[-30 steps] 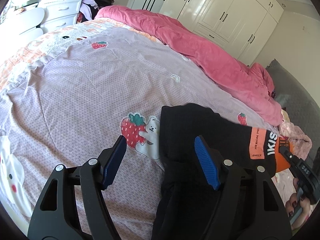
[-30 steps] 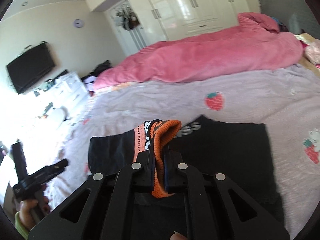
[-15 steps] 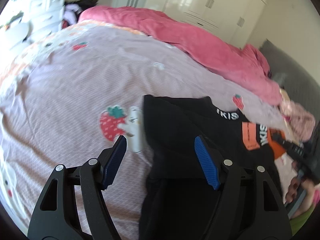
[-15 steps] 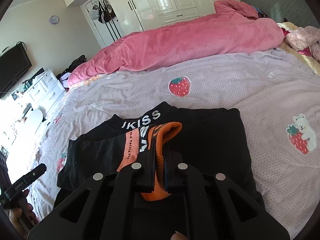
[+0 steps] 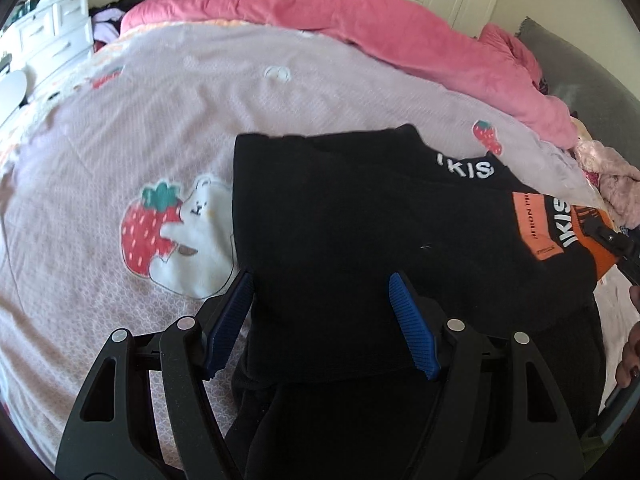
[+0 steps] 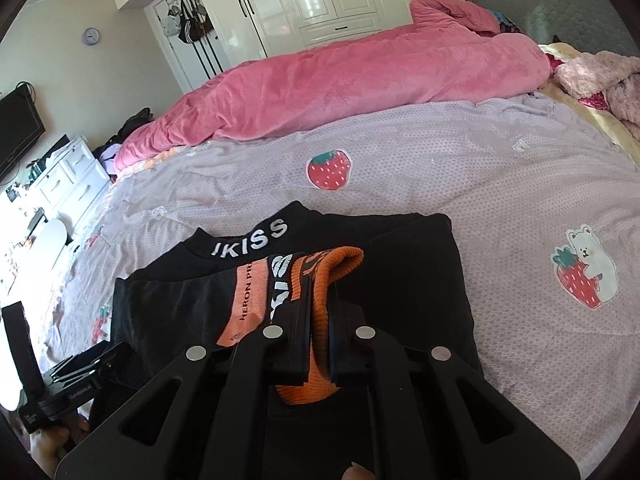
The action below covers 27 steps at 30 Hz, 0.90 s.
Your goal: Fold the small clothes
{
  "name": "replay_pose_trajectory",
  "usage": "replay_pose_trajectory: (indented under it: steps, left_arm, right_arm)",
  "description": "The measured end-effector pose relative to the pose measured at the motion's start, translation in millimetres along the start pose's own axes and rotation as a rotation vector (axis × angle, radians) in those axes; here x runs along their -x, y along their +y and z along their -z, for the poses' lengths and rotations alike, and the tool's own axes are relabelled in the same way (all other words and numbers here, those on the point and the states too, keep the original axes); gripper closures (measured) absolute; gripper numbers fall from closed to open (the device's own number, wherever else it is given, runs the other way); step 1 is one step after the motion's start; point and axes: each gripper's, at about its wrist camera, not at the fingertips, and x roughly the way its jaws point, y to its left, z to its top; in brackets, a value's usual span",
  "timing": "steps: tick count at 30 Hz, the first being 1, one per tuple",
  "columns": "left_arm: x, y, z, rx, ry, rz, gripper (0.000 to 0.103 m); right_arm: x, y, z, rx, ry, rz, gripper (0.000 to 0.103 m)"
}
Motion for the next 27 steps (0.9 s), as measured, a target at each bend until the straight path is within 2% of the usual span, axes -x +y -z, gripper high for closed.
replay_pose_trajectory:
  steps: [13,18,23,27]
  left_arm:
    - [1.7,5.4,4.2,0.042,0.004,0.024,0.041]
    - [37.6,9.0,-2.2,0.061,-0.106,0.036,0.041]
    - [52.4,-7.4,-4.1,0.013,-0.149,0.042,0.049]
    - [41.6,-27.4,-5.3,-0.029,-0.119,0.064,0.061]
  right_arm:
    - [-28.4,-10.5,12.8,-0.009,0.094,0.121,0.096]
    - [-11.4,-12.6,4.4,0.009,0.032,0.160,0.087]
    - [8.8,-1.5,-2.1,0.060,-0.028,0.094,0.084]
    - [16.3,16.3,0.0,0.122,-0.034,0.011,0.076]
